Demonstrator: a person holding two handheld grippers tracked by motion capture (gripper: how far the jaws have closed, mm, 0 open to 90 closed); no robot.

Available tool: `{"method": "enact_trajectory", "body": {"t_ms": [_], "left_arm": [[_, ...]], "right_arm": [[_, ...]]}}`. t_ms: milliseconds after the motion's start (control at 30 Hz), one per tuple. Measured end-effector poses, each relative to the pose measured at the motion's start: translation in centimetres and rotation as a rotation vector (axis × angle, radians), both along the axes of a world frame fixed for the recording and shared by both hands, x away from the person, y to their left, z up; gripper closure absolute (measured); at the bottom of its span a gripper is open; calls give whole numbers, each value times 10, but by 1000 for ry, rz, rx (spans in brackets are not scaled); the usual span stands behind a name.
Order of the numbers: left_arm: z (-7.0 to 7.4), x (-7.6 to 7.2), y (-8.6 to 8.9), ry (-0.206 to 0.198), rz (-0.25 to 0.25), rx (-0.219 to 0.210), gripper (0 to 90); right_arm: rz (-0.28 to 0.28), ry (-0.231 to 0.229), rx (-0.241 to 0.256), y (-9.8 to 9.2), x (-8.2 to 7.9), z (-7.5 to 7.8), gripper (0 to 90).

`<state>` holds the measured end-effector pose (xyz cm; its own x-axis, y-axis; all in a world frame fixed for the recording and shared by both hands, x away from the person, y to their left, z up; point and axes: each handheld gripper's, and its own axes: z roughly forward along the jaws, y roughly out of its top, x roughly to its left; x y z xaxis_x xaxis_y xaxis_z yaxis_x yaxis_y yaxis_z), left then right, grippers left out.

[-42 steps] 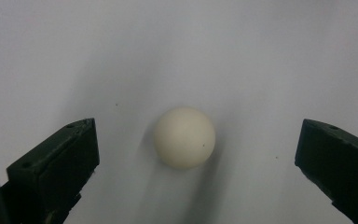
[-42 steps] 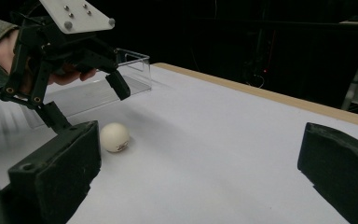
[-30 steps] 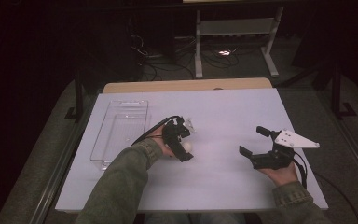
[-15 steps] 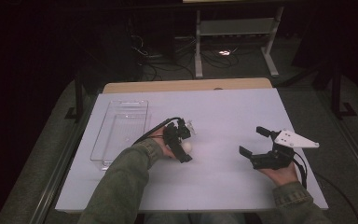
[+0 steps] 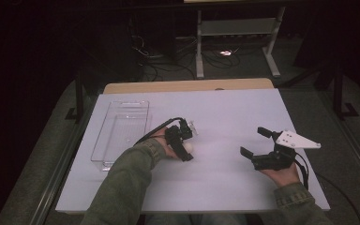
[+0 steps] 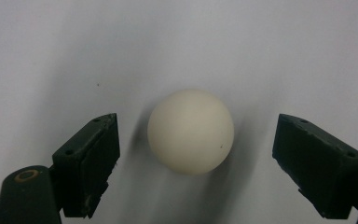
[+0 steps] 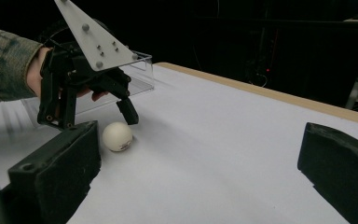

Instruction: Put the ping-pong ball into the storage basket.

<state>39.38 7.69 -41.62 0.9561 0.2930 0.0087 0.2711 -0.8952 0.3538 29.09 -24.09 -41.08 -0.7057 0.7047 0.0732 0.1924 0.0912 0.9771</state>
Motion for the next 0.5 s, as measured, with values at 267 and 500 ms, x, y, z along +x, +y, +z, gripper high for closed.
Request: {"method": "enact_trajectory", "body": {"t_ms": [267, 500], "left_arm": [[-1, 1, -1, 20, -3, 1, 252], [-4, 2, -2, 7, 4, 28, 324]], "right_arm": [[-2, -2, 0, 0, 0, 0, 0], [2, 0, -6, 1, 0, 0, 0]]}}
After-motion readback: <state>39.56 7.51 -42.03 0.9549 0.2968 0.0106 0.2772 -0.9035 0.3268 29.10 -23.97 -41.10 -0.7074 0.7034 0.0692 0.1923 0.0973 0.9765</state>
